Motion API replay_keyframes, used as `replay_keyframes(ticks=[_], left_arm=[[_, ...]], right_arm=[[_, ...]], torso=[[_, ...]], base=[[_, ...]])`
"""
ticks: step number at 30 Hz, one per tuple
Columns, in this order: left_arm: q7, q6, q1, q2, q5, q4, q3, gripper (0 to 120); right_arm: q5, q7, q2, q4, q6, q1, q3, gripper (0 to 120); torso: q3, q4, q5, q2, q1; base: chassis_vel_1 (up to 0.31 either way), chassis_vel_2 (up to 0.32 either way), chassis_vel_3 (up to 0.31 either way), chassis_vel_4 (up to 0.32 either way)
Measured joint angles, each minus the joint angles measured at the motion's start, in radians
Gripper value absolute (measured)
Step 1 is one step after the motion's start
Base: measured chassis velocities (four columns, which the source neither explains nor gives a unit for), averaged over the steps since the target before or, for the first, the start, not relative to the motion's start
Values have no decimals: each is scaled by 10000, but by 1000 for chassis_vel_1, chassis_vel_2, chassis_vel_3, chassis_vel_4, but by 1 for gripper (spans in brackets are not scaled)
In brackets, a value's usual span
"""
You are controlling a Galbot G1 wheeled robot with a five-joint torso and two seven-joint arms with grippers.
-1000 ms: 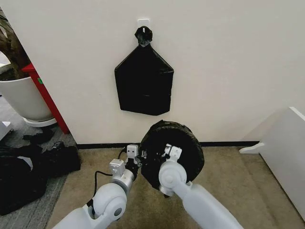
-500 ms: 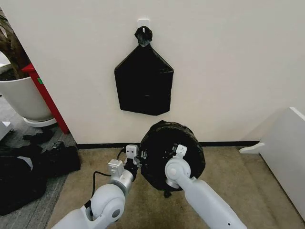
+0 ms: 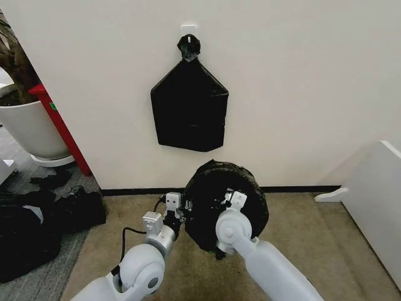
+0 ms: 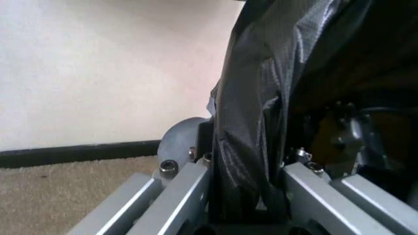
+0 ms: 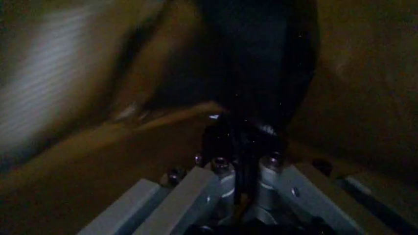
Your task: Place the garbage bag over the trash bin.
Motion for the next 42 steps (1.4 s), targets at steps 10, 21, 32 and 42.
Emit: replay_keyframes(ticks=[10,21,32,42], left_arm=[[71,-10,144,81,98,-73,-107,0],[136,12,125,248,139,-156,23,0],[278,139,383,319,83,-454,-23,0],[284,140,351,305,90,-319,-63,0]], right_arm=[[199,35,-182,768,43,-184,-64,0],[351,122,111,789,182,508,-464,0],[207,-294,421,-307,196,898,-325,0],[652,-37,302,563,226,871,-691,0]], torso=[[0,0,-1,0,0],[0,1,-1,0,0],[0,1,0,0,0],[0,-1,0,0,0]], base=[[0,0,0,0],[0,0,0,0],[0,0,0,0],[0,0,0,0]])
